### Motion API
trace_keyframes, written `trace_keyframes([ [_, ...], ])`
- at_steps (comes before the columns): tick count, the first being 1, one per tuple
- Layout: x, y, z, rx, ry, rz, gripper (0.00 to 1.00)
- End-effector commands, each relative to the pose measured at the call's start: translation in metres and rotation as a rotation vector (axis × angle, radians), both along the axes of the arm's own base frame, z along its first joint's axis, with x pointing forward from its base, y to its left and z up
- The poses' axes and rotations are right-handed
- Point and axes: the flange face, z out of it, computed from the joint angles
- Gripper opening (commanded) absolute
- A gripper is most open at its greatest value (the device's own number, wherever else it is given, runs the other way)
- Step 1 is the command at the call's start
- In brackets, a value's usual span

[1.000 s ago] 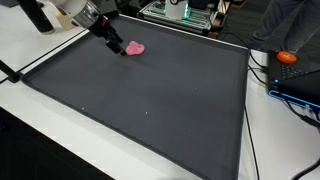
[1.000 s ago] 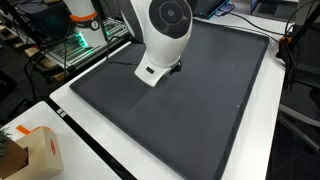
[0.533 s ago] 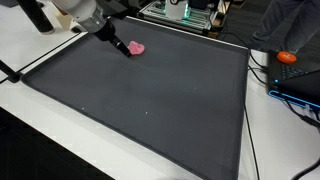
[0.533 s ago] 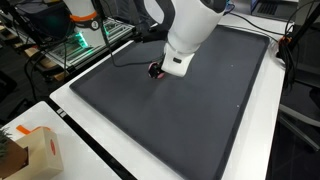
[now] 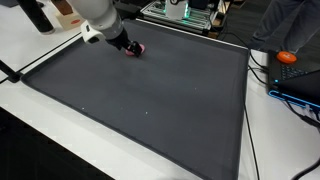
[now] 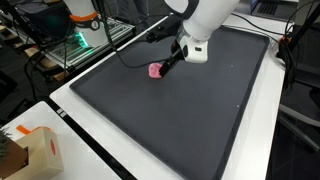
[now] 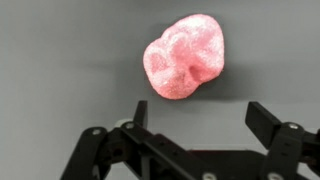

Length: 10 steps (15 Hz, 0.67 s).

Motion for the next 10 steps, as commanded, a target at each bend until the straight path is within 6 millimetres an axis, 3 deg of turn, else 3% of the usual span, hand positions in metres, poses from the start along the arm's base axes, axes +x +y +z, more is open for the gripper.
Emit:
trace_keyframes([
  [1,-0.014,0.024,-0.006,-0.004,0.015,0.201,1.00],
  [10,-0.049,0.071,-0.012,-0.008,0.052,0.671,1.00],
])
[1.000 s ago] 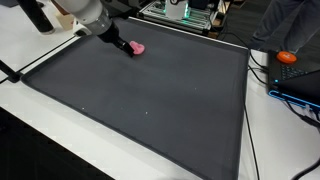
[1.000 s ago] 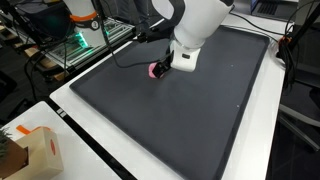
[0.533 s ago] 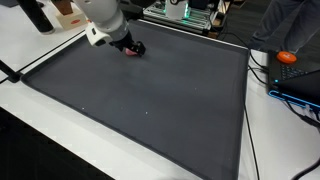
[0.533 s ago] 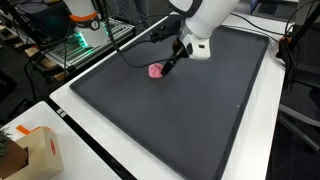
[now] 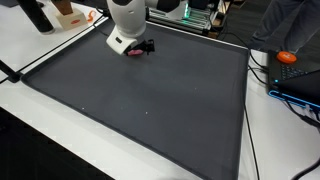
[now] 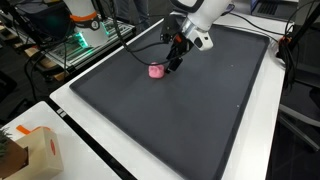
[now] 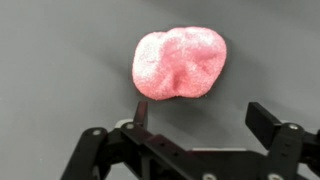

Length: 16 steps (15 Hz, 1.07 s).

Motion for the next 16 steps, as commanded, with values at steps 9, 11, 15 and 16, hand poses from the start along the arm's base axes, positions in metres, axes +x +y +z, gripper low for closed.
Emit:
trace_keyframes([
  [9,-0.063,0.034,0.007,0.048,0.027,0.368,1.00],
  [11,-0.068,0.037,0.008,0.051,0.021,0.386,1.00],
  [15,-0.069,0.043,0.007,0.038,0.000,0.401,1.00],
  [16,-0.068,0.046,0.006,0.033,0.002,0.403,1.00],
])
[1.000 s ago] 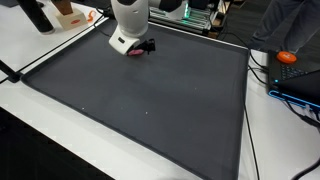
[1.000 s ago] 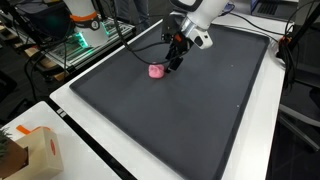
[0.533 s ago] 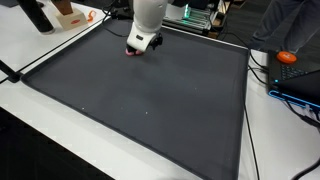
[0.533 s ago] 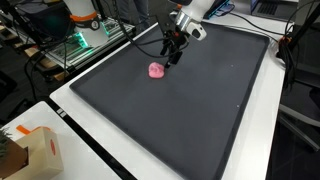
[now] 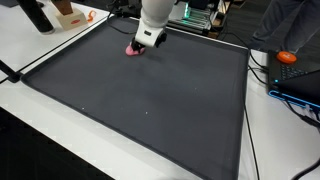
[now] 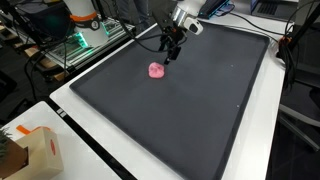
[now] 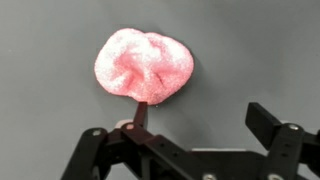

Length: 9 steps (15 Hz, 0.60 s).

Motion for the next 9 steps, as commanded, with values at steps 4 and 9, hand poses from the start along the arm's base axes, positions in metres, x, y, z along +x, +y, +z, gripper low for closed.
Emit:
trace_keyframes([
  [4,-0.001,0.013,-0.004,-0.067,-0.016,0.047,1.00],
  [9,0.008,0.018,-0.008,-0.113,-0.029,0.019,1.00],
])
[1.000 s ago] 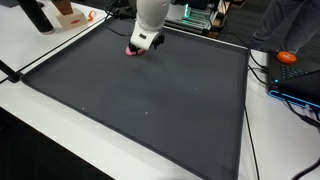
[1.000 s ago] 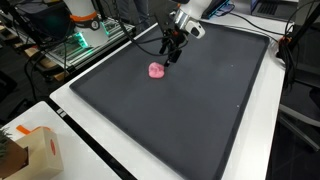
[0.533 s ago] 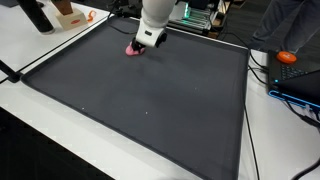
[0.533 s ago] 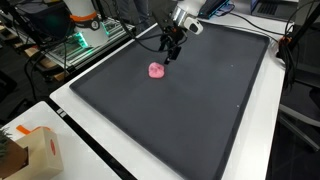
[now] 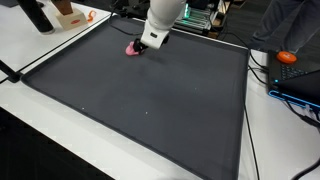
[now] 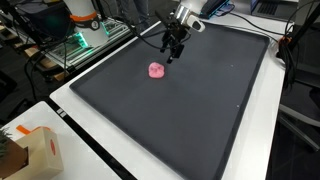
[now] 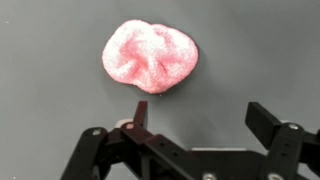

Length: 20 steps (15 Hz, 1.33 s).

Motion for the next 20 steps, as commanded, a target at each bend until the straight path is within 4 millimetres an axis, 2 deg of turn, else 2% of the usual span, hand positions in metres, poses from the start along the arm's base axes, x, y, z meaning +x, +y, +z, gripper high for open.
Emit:
trace_keyframes([
  [1,0.010,-0.001,-0.007,-0.062,0.002,-0.033,1.00],
  [11,0.041,-0.027,-0.014,-0.150,0.104,-0.257,1.00],
  [17,0.070,-0.050,-0.014,-0.041,0.110,-0.509,1.00],
  [20,0.086,-0.070,-0.014,-0.003,0.074,-0.638,1.00],
])
